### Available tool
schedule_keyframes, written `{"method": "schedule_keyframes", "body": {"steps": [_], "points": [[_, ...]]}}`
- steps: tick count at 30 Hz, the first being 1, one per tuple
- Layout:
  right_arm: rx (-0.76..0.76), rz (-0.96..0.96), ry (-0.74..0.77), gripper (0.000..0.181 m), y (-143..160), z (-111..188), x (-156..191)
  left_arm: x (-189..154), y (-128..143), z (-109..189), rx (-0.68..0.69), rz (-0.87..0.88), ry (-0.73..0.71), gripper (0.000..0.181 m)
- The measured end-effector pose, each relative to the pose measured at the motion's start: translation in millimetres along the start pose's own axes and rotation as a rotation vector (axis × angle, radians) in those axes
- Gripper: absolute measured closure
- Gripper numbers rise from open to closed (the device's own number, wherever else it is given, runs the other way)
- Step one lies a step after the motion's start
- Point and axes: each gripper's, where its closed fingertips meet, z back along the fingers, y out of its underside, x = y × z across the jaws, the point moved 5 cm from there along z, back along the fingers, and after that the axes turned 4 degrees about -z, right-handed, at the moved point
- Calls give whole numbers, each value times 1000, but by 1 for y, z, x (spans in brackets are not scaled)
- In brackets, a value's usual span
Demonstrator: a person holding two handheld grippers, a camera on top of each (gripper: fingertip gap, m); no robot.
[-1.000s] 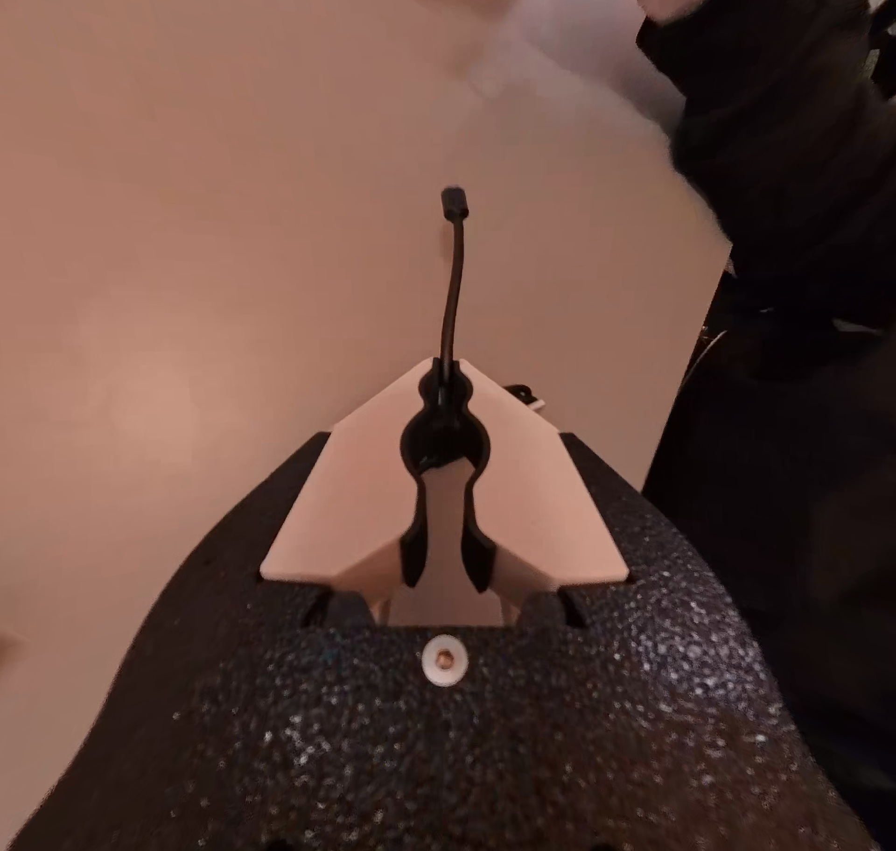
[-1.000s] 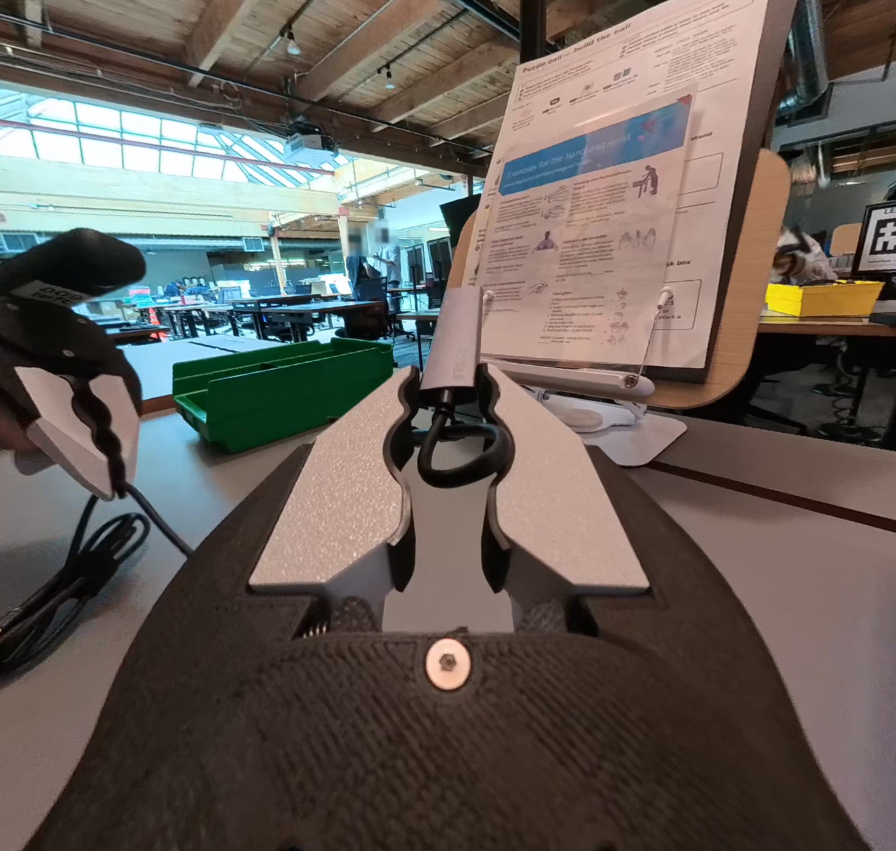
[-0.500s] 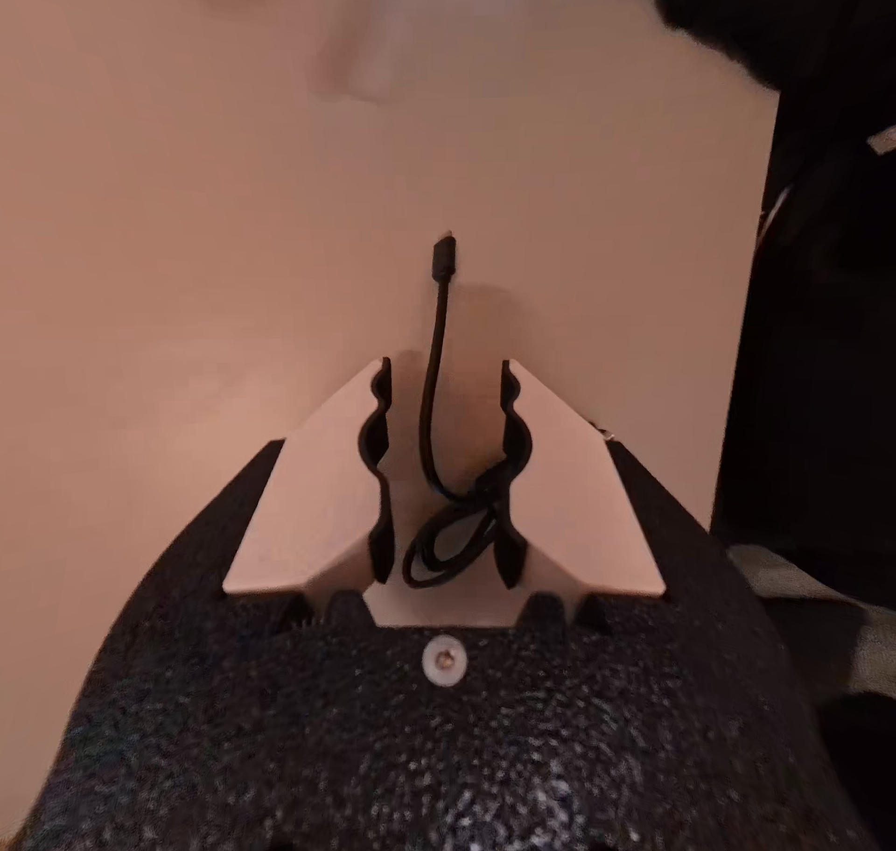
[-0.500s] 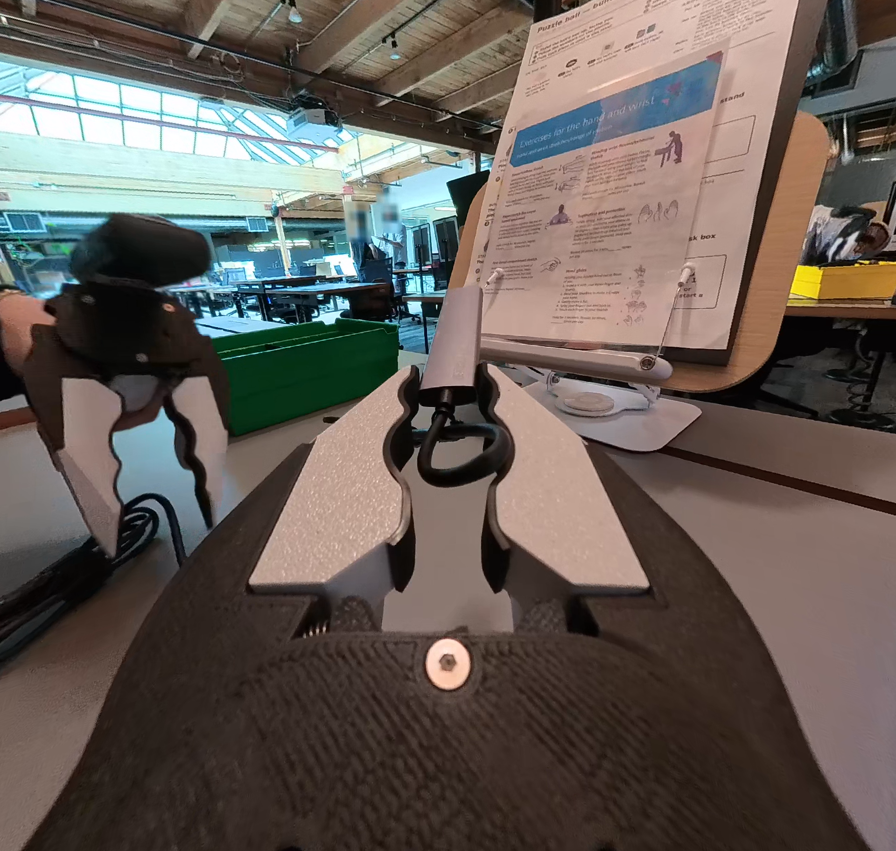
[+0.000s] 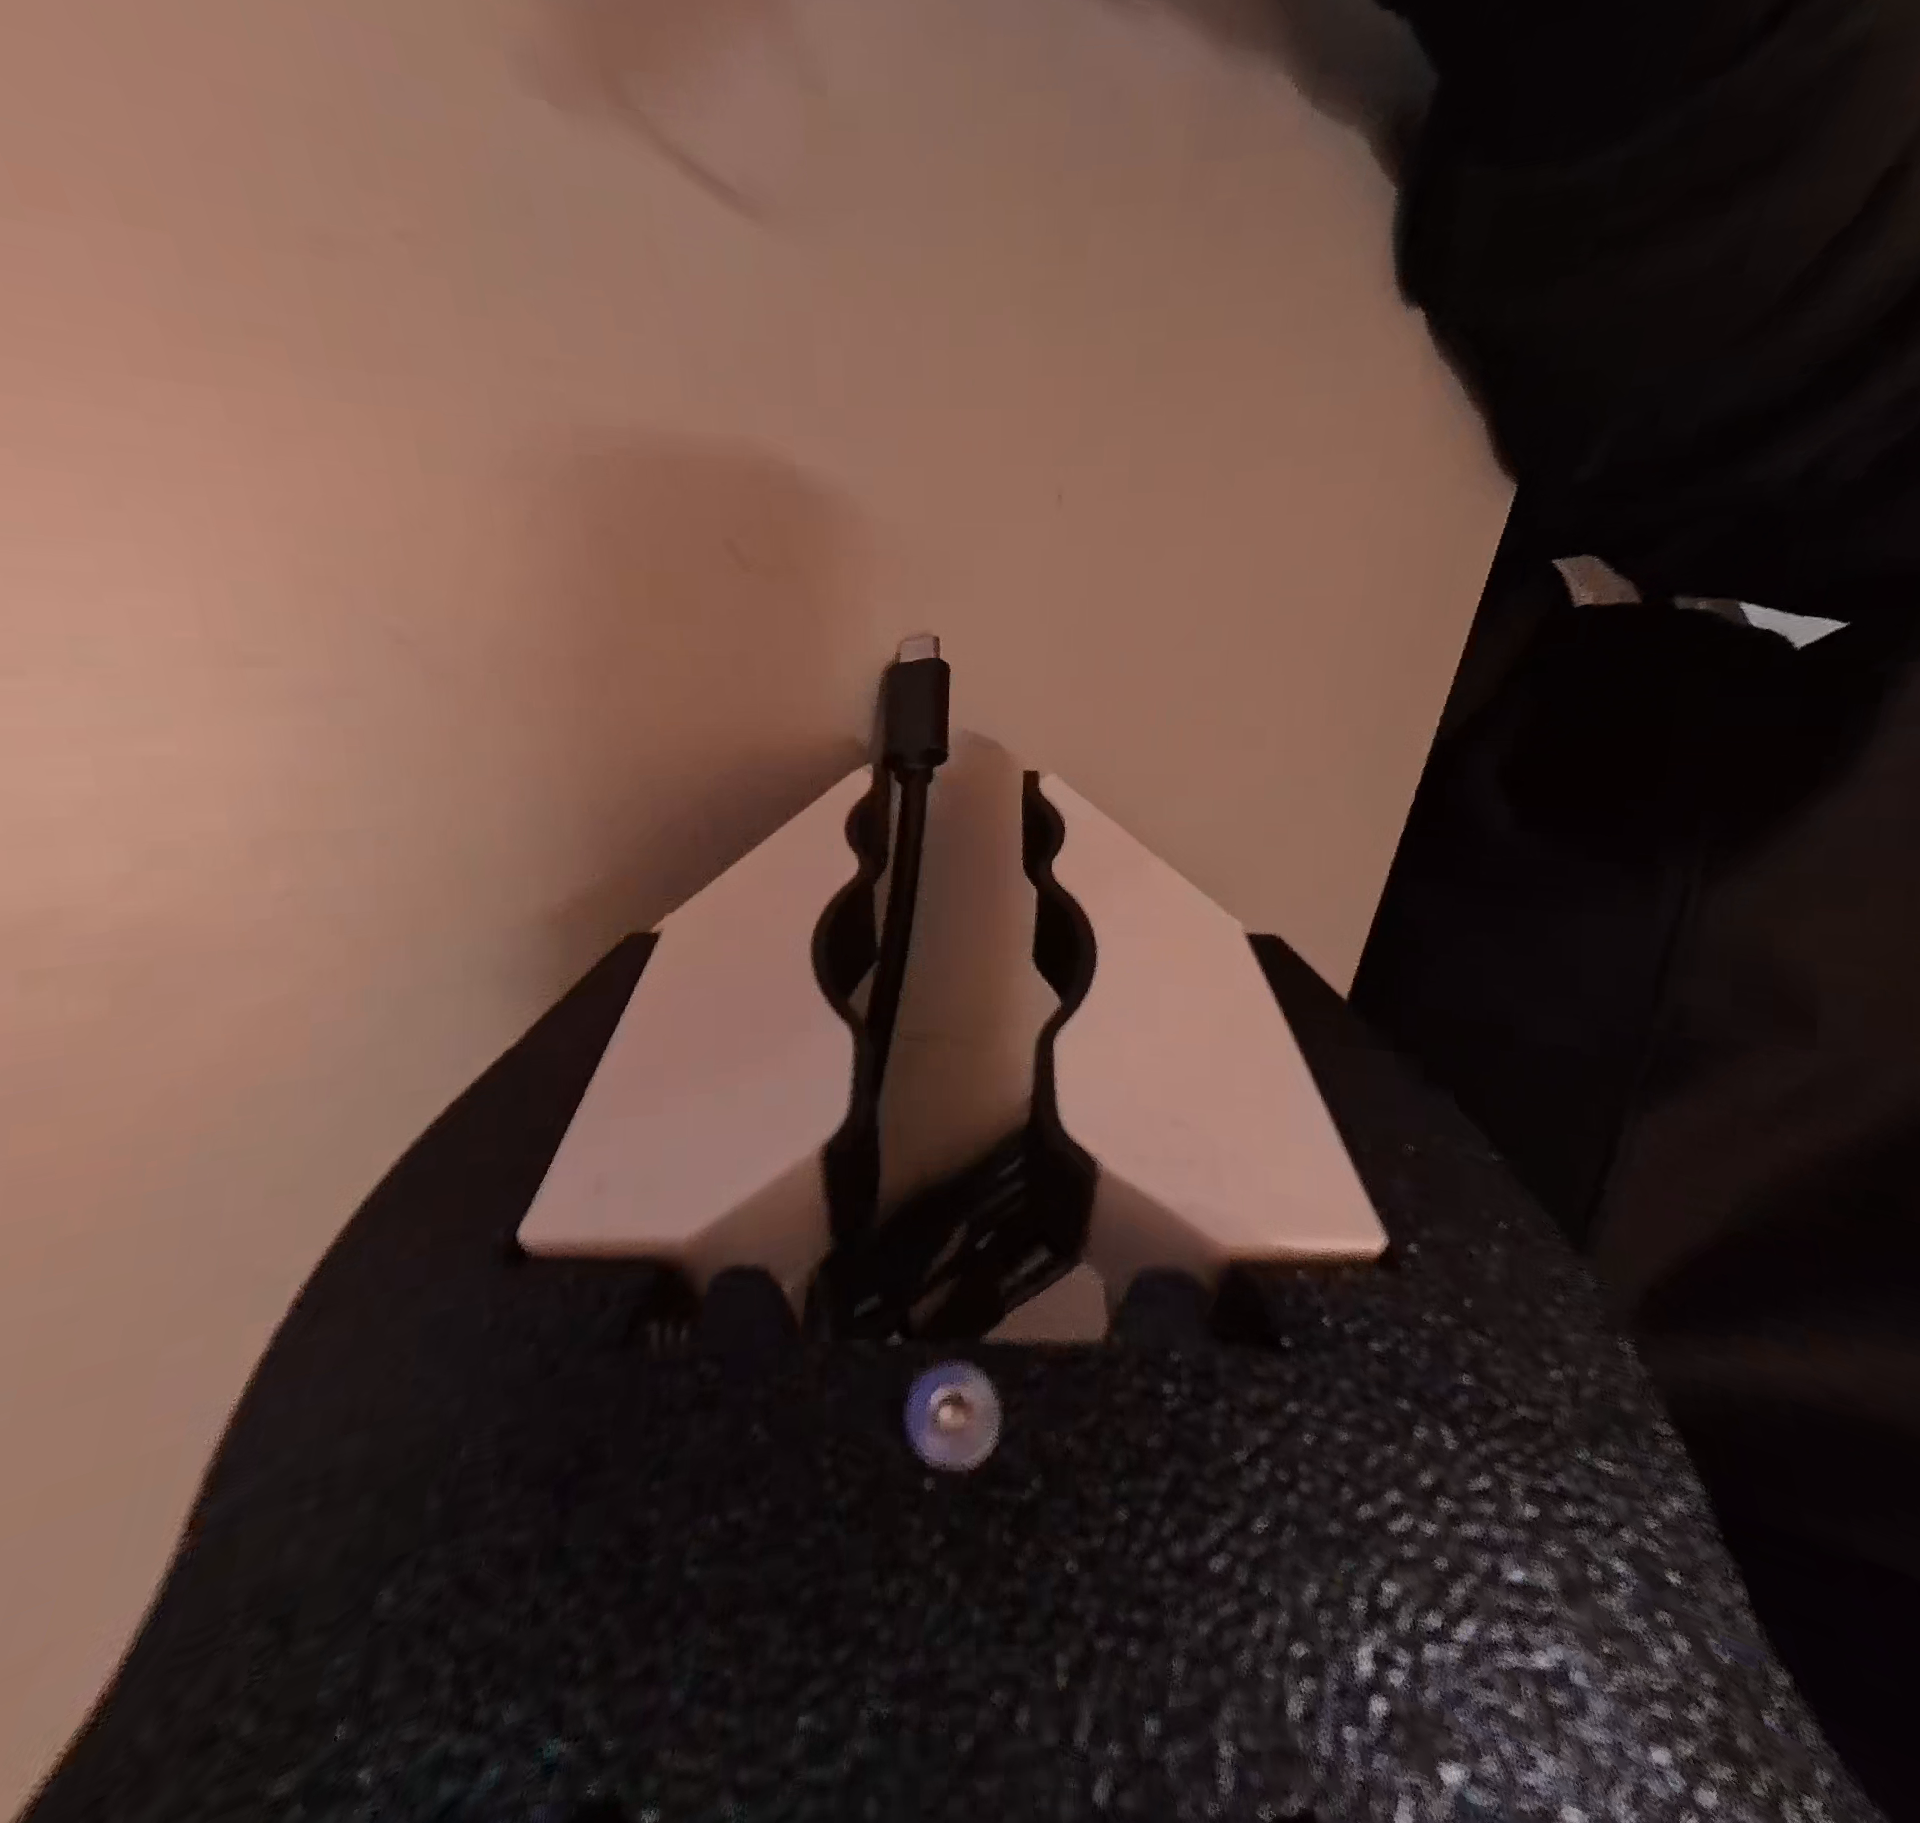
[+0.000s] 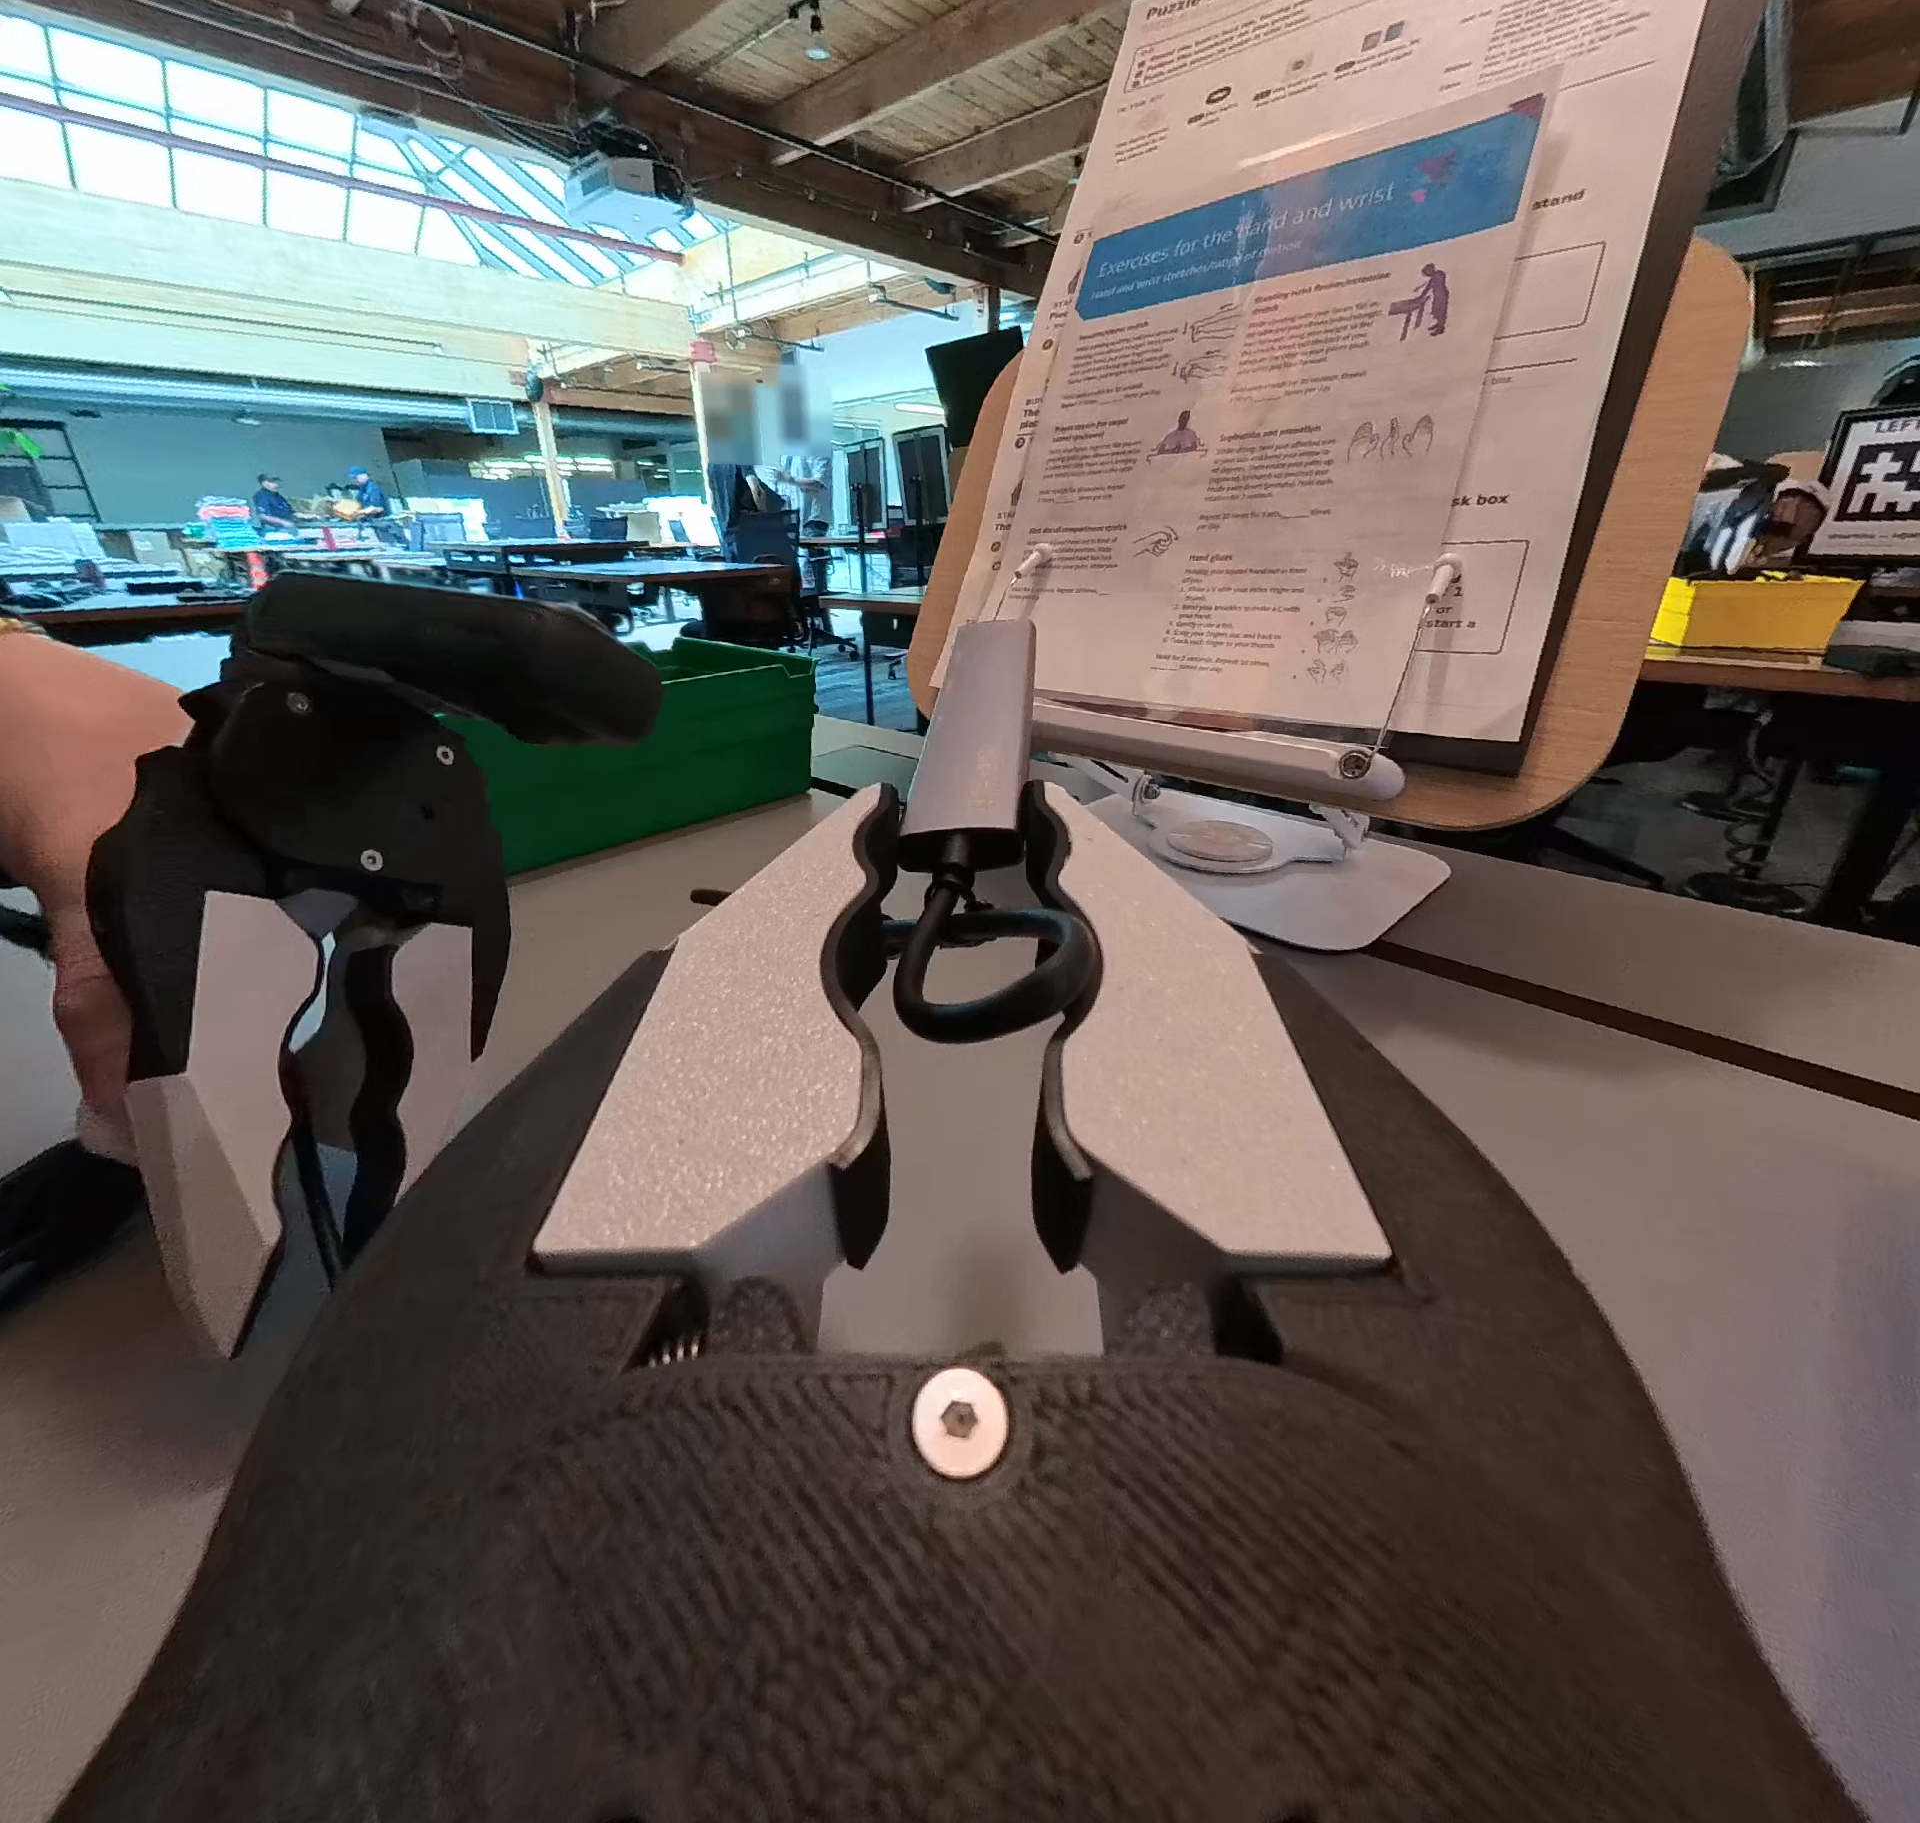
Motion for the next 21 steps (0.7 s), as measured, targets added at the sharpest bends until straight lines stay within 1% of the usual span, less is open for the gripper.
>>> {"method": "schedule_keyframes", "body": {"steps": [3,4,6,9,12,13,15,18,21], "points": [[-7,-8,-6,159,-1,1,0,0,3,-2,26,44,-11,156],[-8,-11,-8,158,-1,1,0,1,4,-2,32,55,-15,160],[-6,-17,-13,158,0,1,0,4,5,-2,33,70,-24,178],[-2,-35,-33,158,1,0,1,2,4,0,6,57,-10,180],[-2,-69,-55,158,2,-1,2,2,1,8,-47,-11,-57,180],[-3,-85,-64,158,2,-1,2,2,-1,14,-81,-36,-91,180],[-13,-135,-88,158,1,-1,2,3,-6,28,-162,-91,-205,180],[-30,-212,-109,158,0,-1,2,-17,-20,52,-314,-189,-334,180],[-20,-209,-98,158,2,-1,2,-30,-30,75,-418,-232,-485,180]]}}
